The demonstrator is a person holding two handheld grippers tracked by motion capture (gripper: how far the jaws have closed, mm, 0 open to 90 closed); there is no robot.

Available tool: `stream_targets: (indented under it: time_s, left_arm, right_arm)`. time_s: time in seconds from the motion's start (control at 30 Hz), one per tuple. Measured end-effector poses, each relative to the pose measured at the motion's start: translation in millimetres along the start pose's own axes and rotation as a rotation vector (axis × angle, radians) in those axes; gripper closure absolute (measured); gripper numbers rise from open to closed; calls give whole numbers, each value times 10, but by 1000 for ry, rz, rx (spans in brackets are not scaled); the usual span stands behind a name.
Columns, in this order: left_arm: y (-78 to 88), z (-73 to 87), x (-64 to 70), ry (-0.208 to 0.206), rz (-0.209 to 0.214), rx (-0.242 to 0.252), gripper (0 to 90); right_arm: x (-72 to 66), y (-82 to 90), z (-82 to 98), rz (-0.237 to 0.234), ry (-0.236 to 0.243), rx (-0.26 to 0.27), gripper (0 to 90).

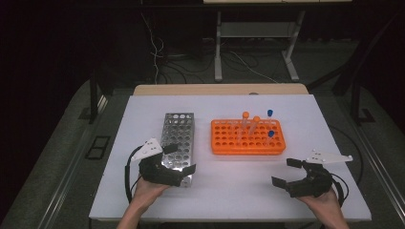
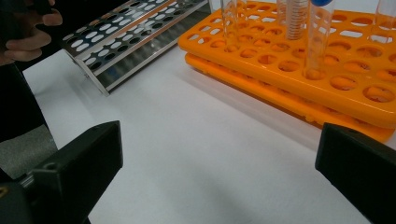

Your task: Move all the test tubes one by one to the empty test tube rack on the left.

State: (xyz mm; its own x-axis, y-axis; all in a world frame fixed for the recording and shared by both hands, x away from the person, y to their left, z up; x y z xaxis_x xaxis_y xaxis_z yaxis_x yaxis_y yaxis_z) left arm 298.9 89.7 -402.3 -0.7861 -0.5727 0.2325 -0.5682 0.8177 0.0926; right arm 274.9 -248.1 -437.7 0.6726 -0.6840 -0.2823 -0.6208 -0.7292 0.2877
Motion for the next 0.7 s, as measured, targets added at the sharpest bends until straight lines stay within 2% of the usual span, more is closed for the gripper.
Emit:
stream_targets:
  time_s: [0.47, 0.7]
  left_arm:
    - [20, -6, -14, 7, -2, 6, 0]
    - [27, 0, -7, 12, -2, 7, 0]
  right_arm:
    - [16, 26, 9, 12, -13, -13, 3]
    - [12, 39, -6, 28, -3, -30, 4]
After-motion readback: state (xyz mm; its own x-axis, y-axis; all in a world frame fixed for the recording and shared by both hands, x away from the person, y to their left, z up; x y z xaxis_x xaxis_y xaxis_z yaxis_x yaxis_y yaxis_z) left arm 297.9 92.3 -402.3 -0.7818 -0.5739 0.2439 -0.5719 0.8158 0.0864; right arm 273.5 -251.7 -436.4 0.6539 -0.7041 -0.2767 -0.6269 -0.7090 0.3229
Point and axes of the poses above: each handheld gripper's, and its own axes: y roughly backward along the jaws, z roughly out of its underside, x roughly to its right, the point moved 7 cm from there along -y, roughly forward along the jaws, and after that the axes turned 14 degrees about x, right-handed, at the moved point
